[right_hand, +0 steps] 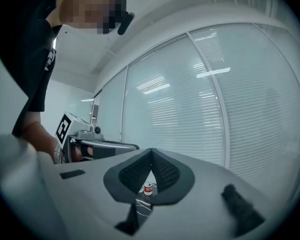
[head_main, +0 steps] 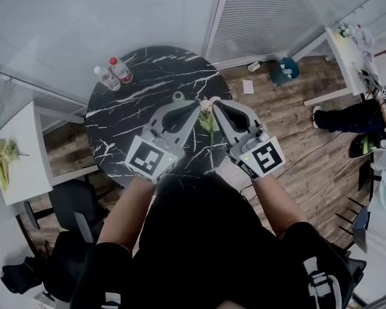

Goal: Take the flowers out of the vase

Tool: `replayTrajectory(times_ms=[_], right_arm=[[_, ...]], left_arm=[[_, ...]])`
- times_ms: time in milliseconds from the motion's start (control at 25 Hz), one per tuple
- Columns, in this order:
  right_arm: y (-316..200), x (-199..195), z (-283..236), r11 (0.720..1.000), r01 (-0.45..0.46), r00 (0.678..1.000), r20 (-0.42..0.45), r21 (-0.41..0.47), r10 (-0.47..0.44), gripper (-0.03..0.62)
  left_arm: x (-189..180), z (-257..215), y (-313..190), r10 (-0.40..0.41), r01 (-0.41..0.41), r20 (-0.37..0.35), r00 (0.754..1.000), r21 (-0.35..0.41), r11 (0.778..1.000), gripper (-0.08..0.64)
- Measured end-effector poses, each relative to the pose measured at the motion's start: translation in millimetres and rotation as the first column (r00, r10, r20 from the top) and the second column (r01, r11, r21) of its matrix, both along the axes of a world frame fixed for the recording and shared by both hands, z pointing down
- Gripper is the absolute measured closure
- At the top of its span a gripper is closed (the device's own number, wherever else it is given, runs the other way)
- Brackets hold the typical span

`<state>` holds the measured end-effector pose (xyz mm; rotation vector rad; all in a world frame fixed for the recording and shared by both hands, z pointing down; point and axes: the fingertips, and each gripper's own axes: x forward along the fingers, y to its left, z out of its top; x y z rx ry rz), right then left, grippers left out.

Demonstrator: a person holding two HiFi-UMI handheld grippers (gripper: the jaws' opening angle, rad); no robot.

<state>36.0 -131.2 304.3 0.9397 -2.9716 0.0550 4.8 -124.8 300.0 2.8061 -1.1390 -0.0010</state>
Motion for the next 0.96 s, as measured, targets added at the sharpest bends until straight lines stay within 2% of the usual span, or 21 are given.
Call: replayTrajectory(times_ms=[960], right_arm=[[-3.3,-7.6,6.4,1.0,0.012,1.0,0.008,-0.02,-0.012,0.574]], left_arm=[[-4.7,7.1,-4.5,-0.02,0.02,0.007,1.0,-0.007,1.0,0.548]])
